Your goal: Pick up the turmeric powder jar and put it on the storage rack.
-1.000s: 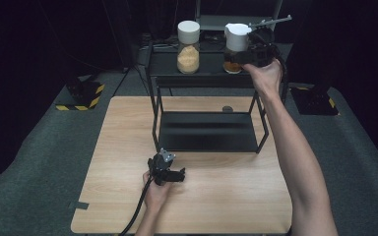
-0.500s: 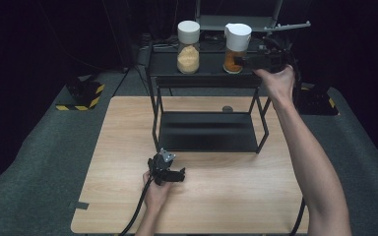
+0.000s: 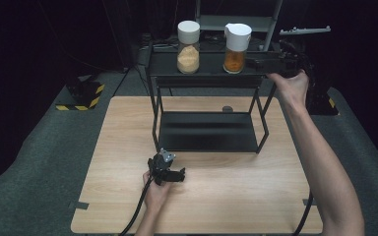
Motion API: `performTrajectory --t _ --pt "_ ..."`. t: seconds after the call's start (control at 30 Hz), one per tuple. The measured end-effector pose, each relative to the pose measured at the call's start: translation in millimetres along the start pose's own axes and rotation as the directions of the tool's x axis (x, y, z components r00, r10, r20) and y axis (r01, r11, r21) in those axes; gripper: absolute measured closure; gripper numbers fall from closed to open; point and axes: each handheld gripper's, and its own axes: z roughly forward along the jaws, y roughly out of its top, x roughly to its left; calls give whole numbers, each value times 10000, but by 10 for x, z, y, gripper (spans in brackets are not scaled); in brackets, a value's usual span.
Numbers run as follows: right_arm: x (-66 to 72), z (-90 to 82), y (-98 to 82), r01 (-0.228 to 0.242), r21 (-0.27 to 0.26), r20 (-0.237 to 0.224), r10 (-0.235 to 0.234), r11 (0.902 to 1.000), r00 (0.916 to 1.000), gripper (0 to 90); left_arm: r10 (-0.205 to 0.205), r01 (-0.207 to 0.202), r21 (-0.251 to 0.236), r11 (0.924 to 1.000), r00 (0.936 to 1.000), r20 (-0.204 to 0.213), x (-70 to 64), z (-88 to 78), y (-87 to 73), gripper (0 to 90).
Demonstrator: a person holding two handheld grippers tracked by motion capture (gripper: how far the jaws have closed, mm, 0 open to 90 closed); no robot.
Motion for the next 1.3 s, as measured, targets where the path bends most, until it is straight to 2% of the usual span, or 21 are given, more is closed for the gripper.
performTrajectory --t 0.4,0.93,1.3 --pt "-90 -130 -167 -36 -137 -22 36 9999 10000 100 2 -2 7 10000 10000 -2 1 0 1 44" --pt "-97 -284 -406 319 -277 -14 -320 9991 9995 115 -3 3 -17 10000 10000 -3 0 1 -3 44" --pt "-126 -348 -505 274 -314 -86 -276 9991 9996 118 -31 31 -24 10000 10000 0 -1 2 -5 44"
